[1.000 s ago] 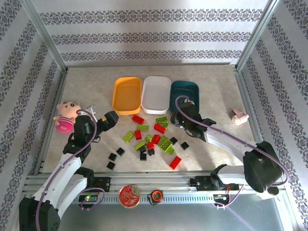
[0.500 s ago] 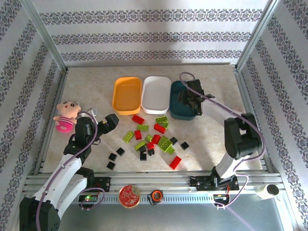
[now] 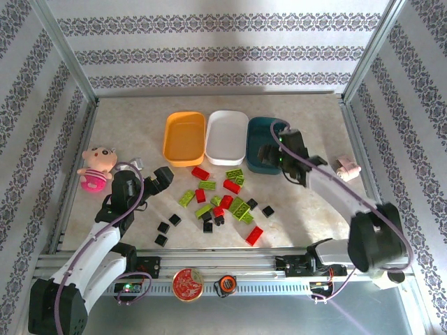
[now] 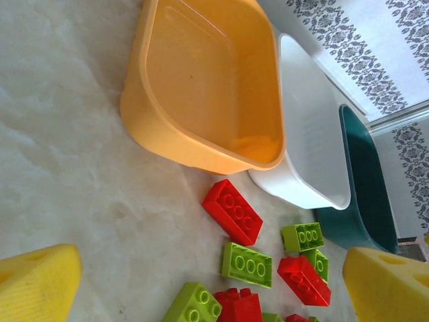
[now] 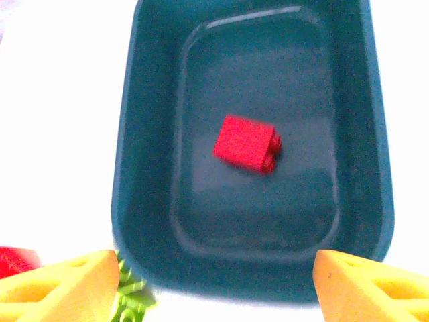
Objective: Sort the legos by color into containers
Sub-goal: Pick up the lego from the bottom-center of the table.
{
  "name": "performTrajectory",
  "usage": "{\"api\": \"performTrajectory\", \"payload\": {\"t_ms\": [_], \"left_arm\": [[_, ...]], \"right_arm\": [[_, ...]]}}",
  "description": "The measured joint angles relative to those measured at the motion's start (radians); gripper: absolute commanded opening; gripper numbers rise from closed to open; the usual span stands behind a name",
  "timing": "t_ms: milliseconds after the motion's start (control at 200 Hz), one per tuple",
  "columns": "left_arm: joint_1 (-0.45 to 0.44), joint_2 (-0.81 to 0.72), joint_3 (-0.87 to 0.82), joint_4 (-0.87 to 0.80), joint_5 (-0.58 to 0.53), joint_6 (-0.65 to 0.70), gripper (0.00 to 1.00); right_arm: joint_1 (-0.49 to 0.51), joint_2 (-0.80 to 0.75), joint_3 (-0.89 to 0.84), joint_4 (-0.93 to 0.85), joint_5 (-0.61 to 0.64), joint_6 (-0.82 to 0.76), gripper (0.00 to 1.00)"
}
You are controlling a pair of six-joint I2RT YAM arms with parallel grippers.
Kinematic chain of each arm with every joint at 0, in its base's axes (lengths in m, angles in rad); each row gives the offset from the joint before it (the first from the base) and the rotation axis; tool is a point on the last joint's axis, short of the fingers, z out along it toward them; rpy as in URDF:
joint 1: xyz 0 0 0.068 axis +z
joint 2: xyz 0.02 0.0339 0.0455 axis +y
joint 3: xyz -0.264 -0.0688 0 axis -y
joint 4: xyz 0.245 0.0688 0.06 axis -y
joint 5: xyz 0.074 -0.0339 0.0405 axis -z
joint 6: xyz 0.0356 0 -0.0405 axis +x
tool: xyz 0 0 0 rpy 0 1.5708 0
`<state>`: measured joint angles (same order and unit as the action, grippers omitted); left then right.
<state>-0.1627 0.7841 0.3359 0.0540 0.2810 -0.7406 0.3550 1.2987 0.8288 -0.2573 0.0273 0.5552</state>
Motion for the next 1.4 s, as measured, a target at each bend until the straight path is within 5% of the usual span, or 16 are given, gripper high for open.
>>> {"api": "performTrajectory", "payload": {"t_ms": [305, 730, 1034, 1399], "left_arm": [[0.0, 0.009, -0.005, 0.037, 0.003, -0.002, 1.0], [0.0, 0.013, -0.034, 0.049, 0.003, -0.013, 1.0], [0.0, 0.013, -0.034, 0.049, 0.003, -0.013, 1.0], [0.0, 0.013, -0.034, 0.049, 0.003, -0.013, 1.0]], "right_arm": [[0.163, -0.25, -0.322, -0.168, -0.007, 0.106, 0.78], [0.291, -0.173, -0.315, -0.24, 0.0, 0.126, 0.72], [0.304, -0.047, -0.288, -0.231, 0.021, 0.106, 0.6], [0.304, -0.043, -0.256, -0.248, 0.041, 0.043, 0.32]]}}
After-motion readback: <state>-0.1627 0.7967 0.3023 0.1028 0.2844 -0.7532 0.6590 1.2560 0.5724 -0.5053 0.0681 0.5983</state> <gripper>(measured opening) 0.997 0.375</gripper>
